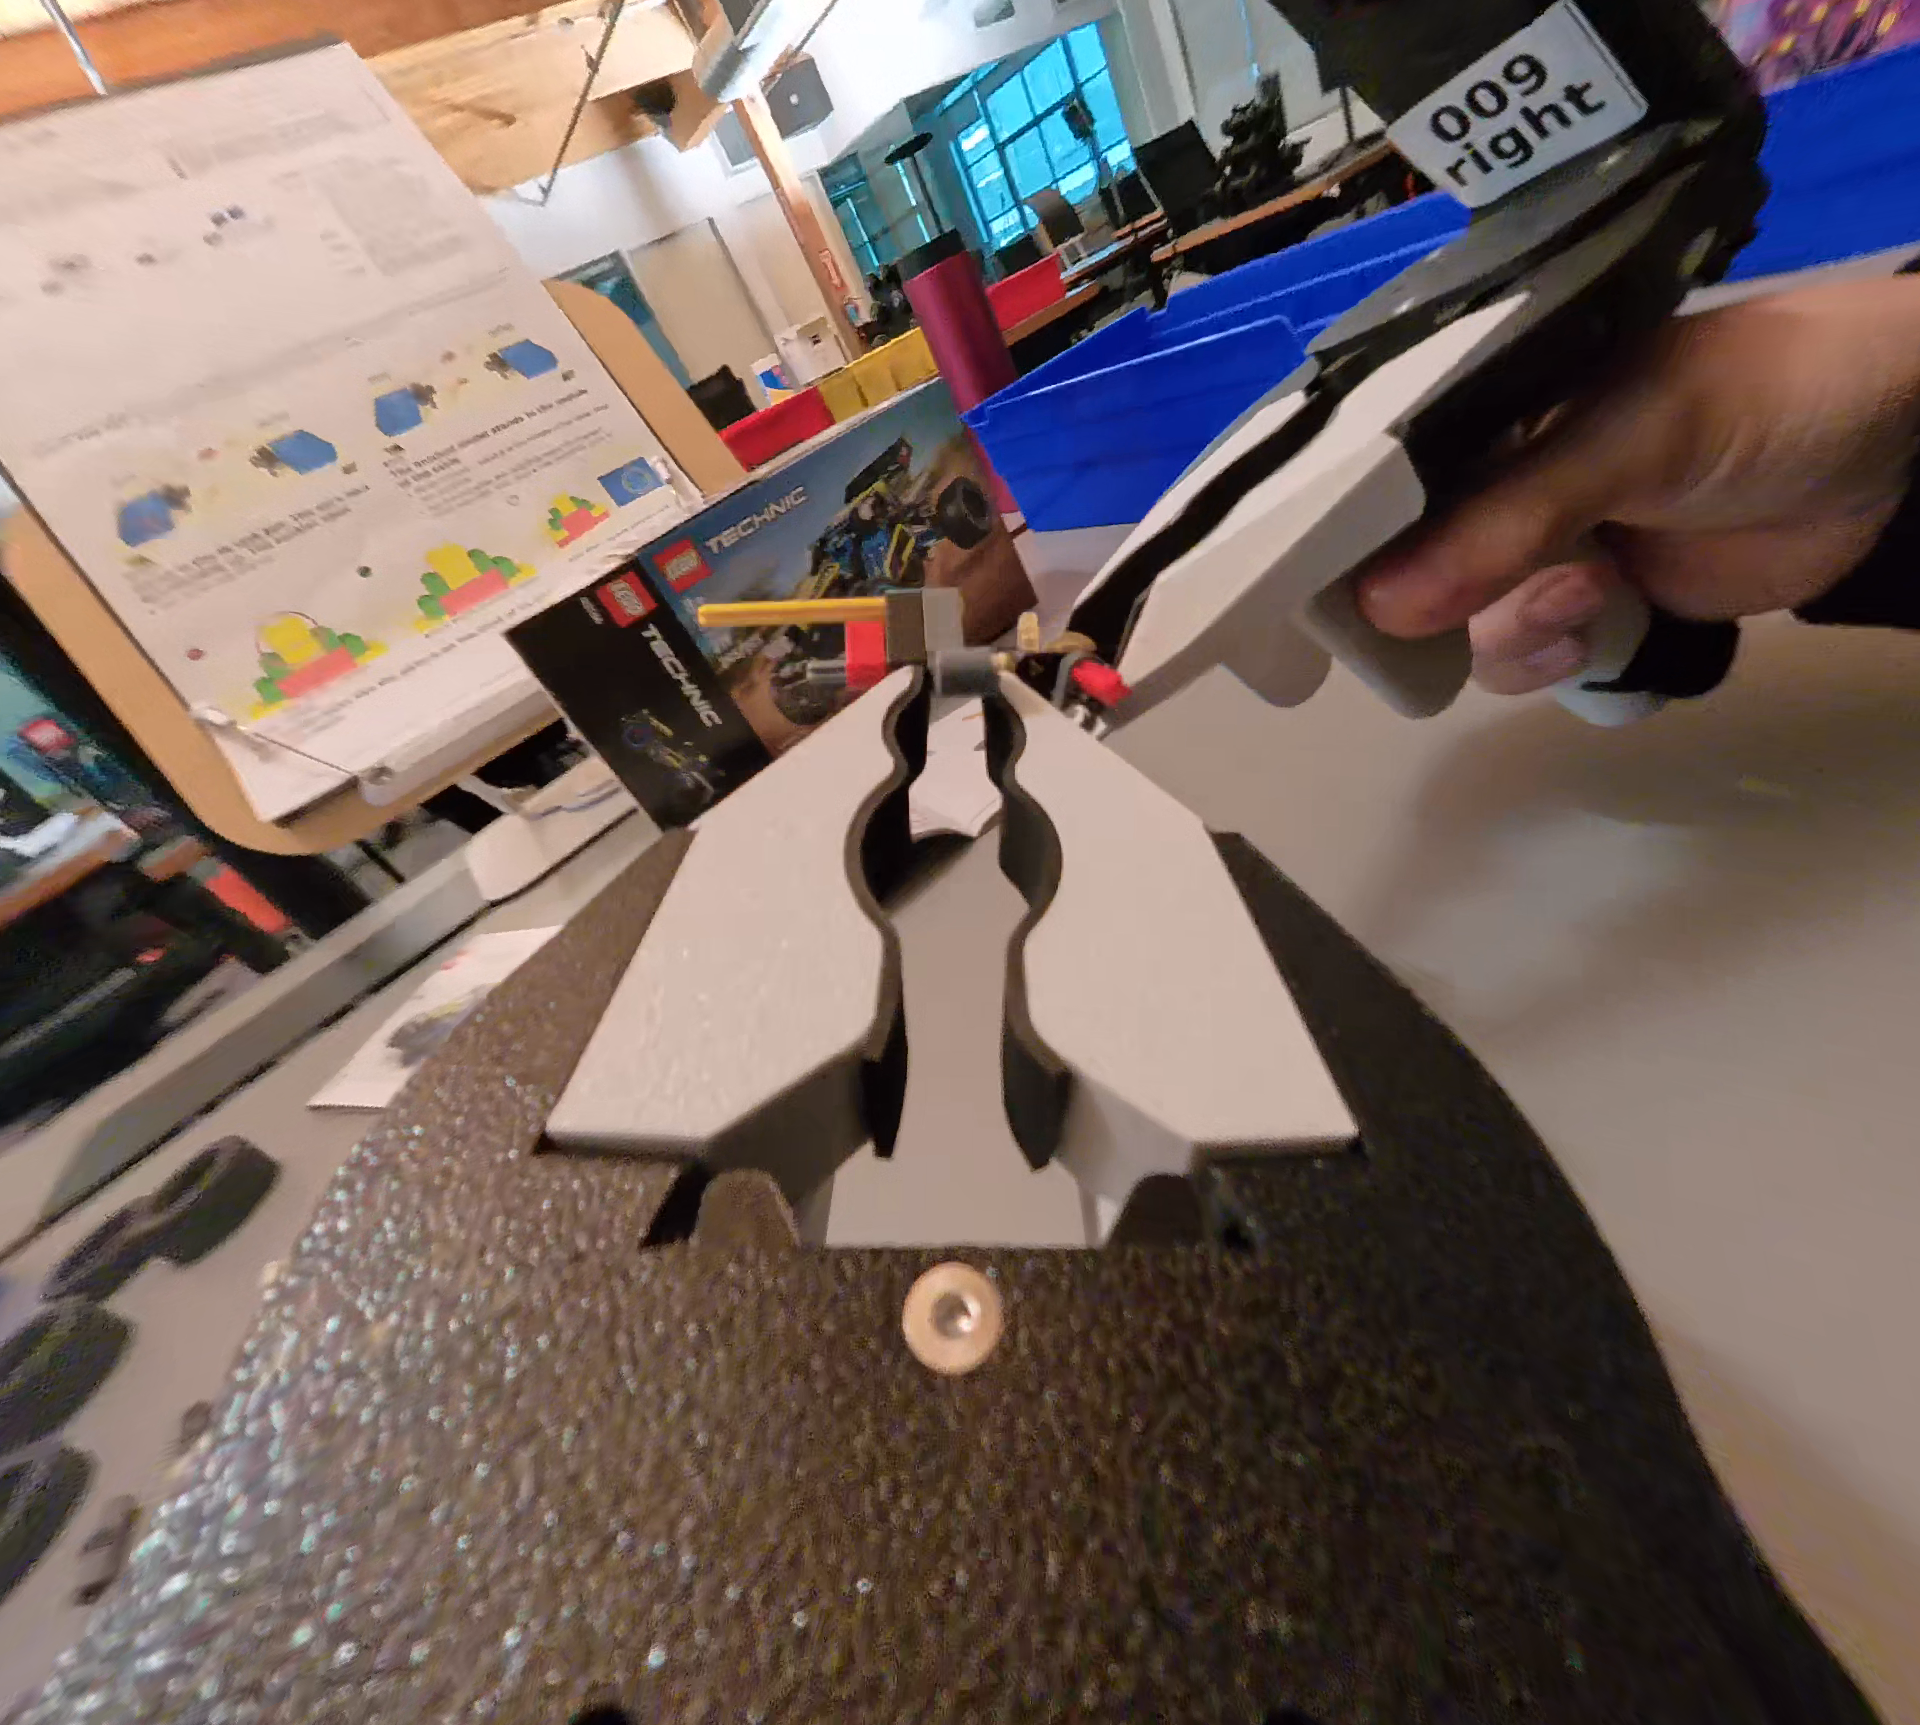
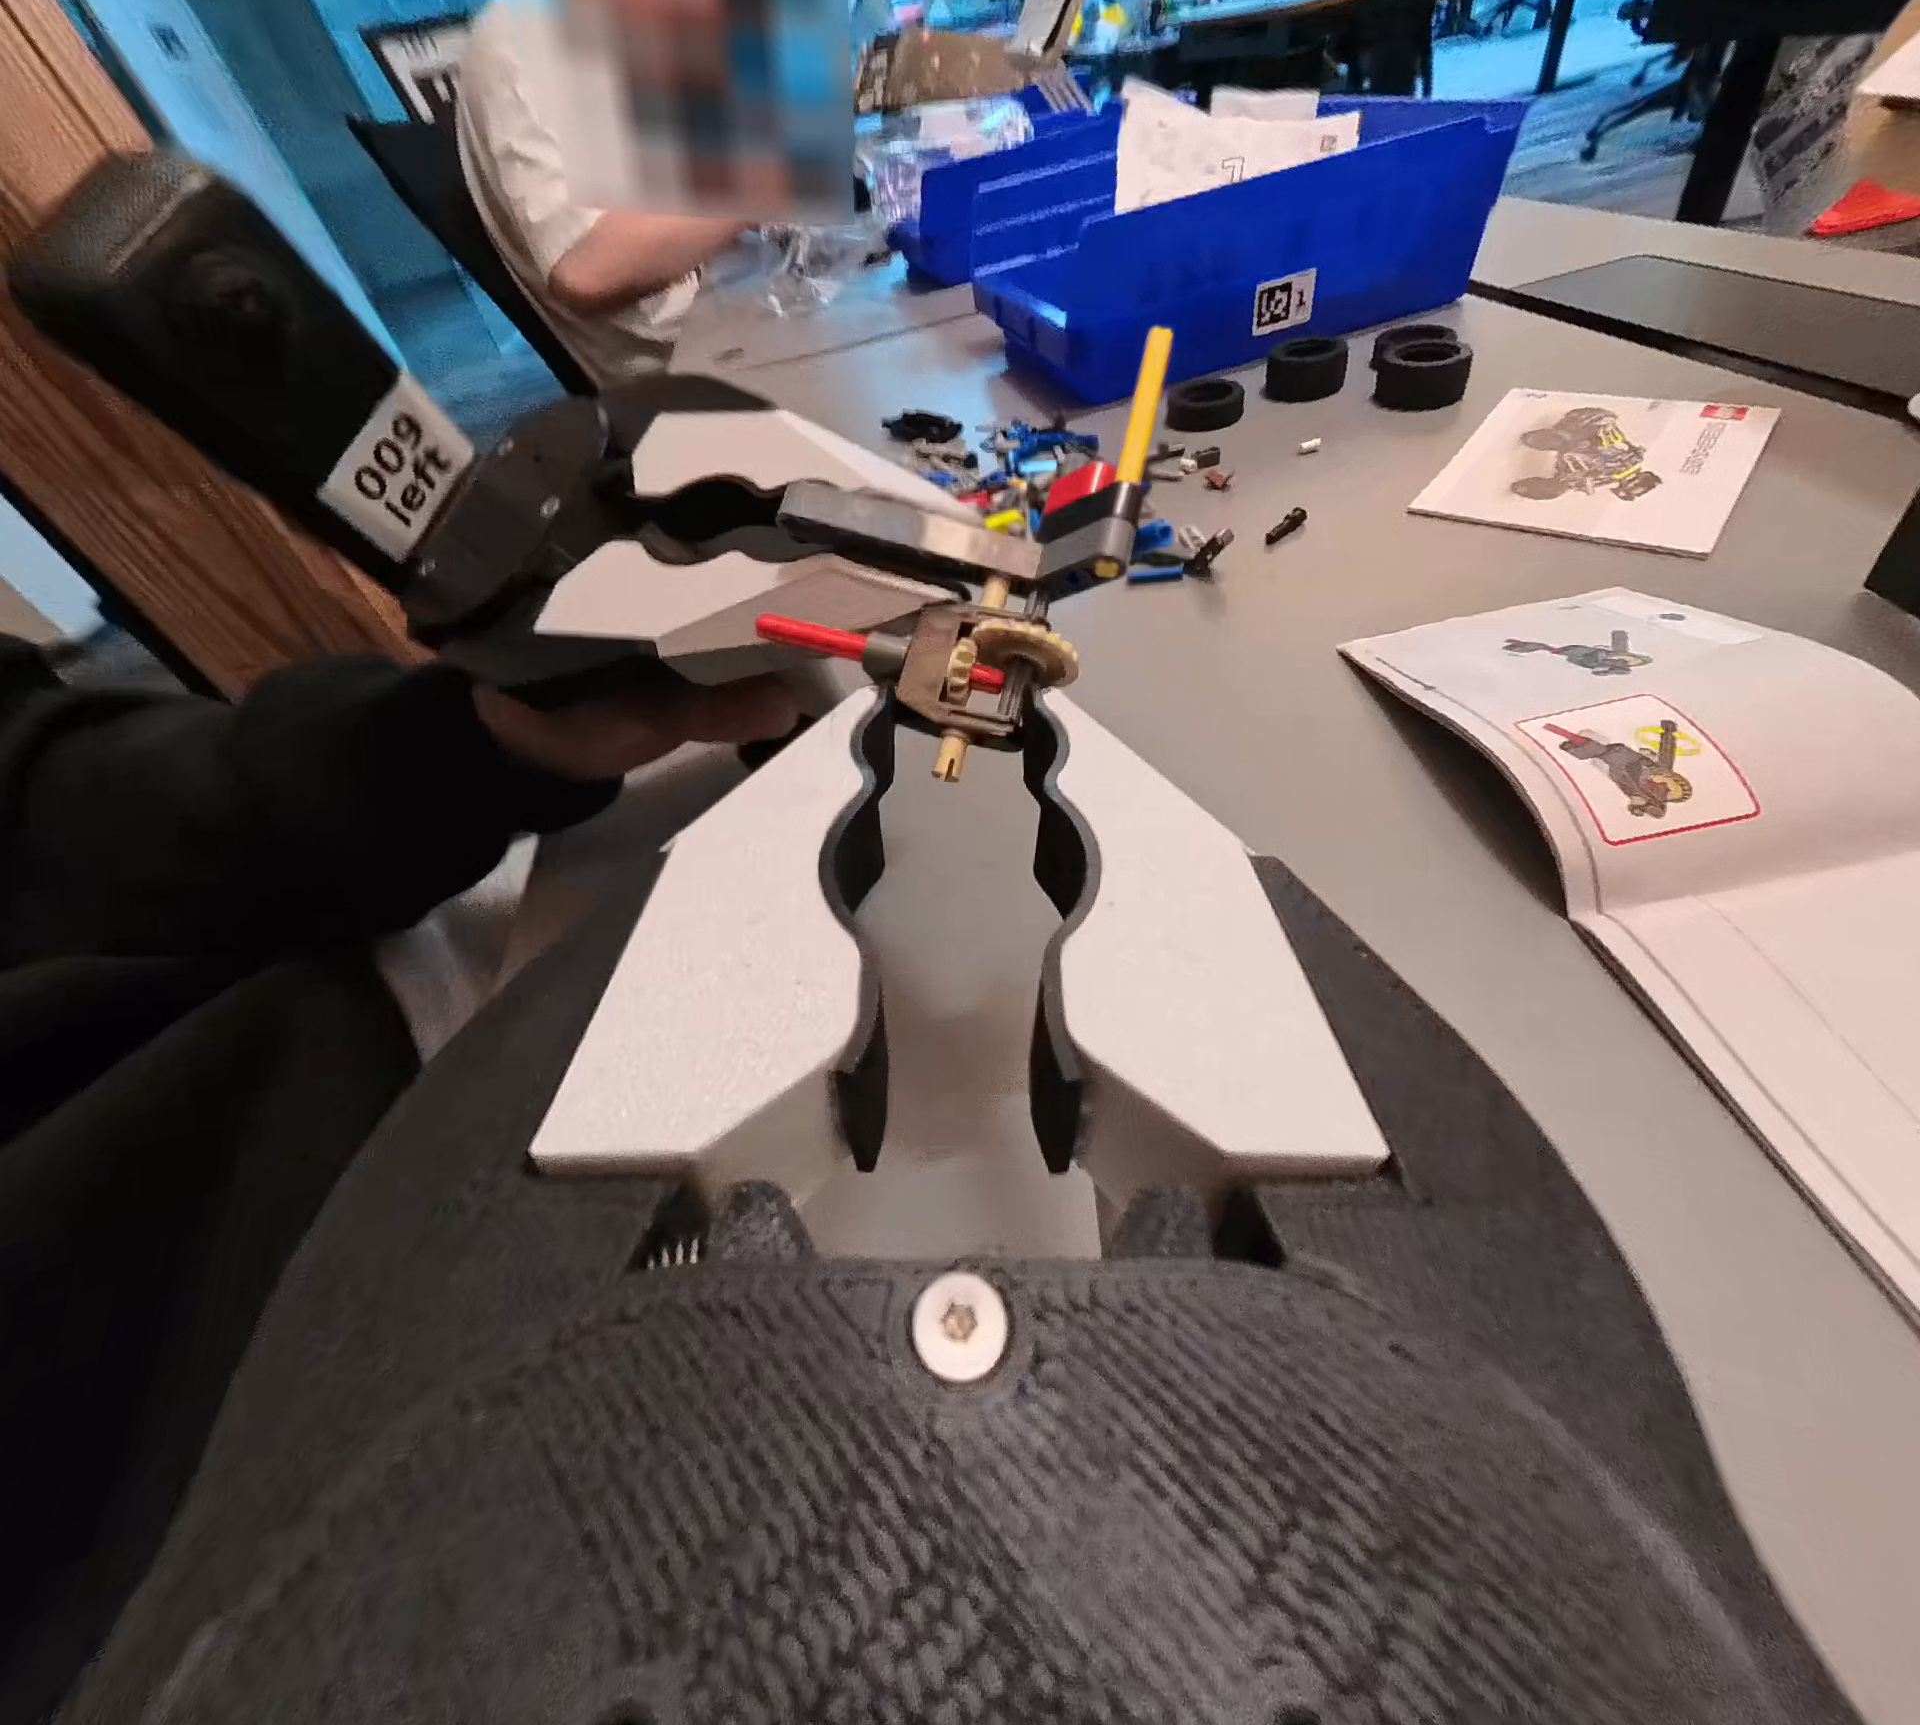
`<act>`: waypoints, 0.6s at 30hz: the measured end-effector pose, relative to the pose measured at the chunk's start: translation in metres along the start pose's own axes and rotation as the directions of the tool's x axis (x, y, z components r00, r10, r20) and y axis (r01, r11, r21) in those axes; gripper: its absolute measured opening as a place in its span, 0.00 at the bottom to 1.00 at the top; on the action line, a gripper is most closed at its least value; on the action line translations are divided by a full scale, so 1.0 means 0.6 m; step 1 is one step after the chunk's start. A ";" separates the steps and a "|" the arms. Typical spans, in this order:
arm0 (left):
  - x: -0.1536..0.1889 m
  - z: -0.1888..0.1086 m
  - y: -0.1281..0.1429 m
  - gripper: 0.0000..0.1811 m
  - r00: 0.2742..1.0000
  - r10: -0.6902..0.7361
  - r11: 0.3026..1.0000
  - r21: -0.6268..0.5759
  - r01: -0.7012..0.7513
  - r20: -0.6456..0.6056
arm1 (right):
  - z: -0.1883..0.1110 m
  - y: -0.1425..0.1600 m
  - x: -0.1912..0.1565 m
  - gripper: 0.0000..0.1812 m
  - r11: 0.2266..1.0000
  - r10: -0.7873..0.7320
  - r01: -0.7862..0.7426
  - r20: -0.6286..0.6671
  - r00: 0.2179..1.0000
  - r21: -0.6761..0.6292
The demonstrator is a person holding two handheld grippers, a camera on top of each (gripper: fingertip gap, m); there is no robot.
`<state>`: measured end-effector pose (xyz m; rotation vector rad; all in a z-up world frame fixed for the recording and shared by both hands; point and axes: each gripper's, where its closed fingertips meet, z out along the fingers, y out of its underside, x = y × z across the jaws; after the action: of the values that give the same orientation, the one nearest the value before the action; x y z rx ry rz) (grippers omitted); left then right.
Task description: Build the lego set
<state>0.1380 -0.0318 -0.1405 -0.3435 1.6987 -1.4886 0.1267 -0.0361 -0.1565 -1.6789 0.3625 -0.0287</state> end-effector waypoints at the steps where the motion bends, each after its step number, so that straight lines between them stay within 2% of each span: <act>1: -0.001 -0.001 0.000 0.05 0.999 0.036 0.999 -0.008 -0.036 0.007 | -0.001 -0.004 0.002 0.13 0.999 0.029 -0.029 0.004 1.000 0.030; 3: 0.003 -0.004 0.001 0.08 0.996 0.084 0.996 -0.026 -0.084 -0.015 | -0.005 -0.008 0.005 0.13 0.995 0.076 -0.077 0.026 0.997 0.063; 6: 0.015 -0.008 -0.002 0.17 0.992 0.106 0.994 -0.026 -0.108 -0.075 | -0.013 -0.017 0.002 0.13 0.985 0.129 -0.138 0.084 0.988 0.108; 12: 0.017 -0.006 -0.010 0.35 0.971 0.234 0.972 -0.014 -0.235 -0.049 | -0.007 -0.019 -0.012 0.12 0.981 0.147 -0.160 0.128 0.981 0.105; 16: 0.020 -0.003 -0.025 0.34 0.956 0.293 0.956 0.001 -0.293 -0.011 | 0.000 -0.039 -0.032 0.12 0.959 0.209 -0.241 0.199 0.958 0.152; 18: 0.015 -0.005 -0.038 0.28 0.964 0.264 0.964 0.029 -0.265 0.023 | 0.003 -0.042 -0.041 0.12 0.954 0.216 -0.255 0.227 0.950 0.160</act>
<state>0.1231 -0.0415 -0.1234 -0.1073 1.6334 -1.3090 0.1093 -0.0256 -0.1277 -1.4273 0.3885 0.2819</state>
